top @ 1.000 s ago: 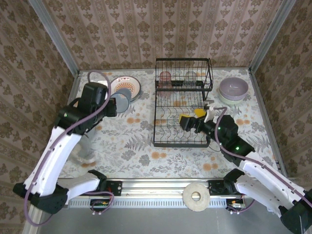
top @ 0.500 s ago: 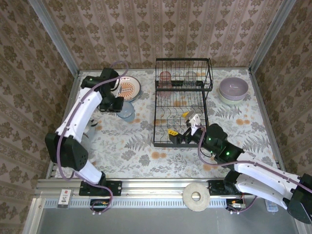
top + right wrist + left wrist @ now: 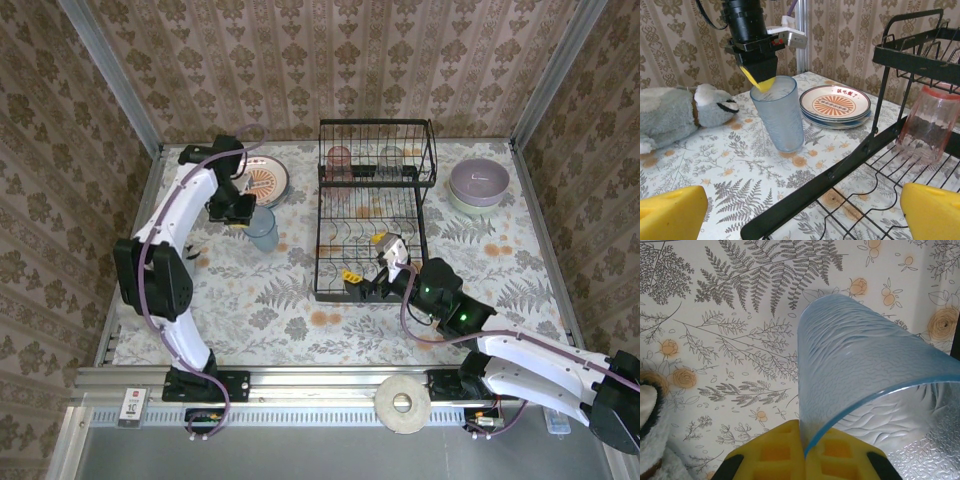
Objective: Unload the mixed dishes from the dish rack
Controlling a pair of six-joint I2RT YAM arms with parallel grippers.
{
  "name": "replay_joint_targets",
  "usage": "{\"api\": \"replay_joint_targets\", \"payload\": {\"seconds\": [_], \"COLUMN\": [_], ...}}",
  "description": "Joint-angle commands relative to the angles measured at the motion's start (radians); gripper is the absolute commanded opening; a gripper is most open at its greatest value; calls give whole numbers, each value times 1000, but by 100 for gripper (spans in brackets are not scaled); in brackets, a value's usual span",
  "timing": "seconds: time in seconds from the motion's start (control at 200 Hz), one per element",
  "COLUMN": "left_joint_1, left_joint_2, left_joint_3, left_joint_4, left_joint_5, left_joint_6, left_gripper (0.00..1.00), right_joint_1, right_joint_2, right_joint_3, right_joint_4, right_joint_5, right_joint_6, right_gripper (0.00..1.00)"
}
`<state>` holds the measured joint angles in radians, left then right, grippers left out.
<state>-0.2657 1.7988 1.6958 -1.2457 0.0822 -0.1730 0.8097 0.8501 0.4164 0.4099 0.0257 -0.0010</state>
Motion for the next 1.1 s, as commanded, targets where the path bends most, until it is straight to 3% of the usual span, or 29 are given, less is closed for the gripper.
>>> {"api": "replay_joint_targets", "payload": {"seconds": [0.0, 0.28, 0.72, 0.915, 0.945, 0.975, 1.045, 1.09], "left_joint_1": [11, 13, 10, -56, -91, -133, -259, -317], "left_joint_2": [23, 60, -5, -246, -310, -377, -559, -671], "left_joint_3": [30, 39, 56, -61, -112, -179, -364, -483], "left_joint_4": [-20, -13, 25, 163, 213, 278, 464, 577], "left_joint_5": [4, -1, -12, -154, -209, -270, -385, -394], "left_joint_6": [30, 34, 11, -17, -18, -18, 4, -4], "left_gripper": [0, 3, 54, 78, 85, 99, 100, 100], "right_joint_1": [8, 7, 8, 7, 6, 6, 6, 6], "right_joint_2": [-18, -42, -70, -48, -41, -30, 12, 53], "right_joint_3": [-14, -19, -44, -81, -88, -90, -92, -93], "right_joint_4": [26, 10, 18, 96, 115, 130, 168, 217], "right_joint_5": [29, 48, 86, 120, 132, 140, 158, 169], "right_joint_6": [-2, 1, -10, 17, 20, 19, 17, 3], "right_gripper": [100, 100, 100, 100, 100, 100, 100, 100]}}
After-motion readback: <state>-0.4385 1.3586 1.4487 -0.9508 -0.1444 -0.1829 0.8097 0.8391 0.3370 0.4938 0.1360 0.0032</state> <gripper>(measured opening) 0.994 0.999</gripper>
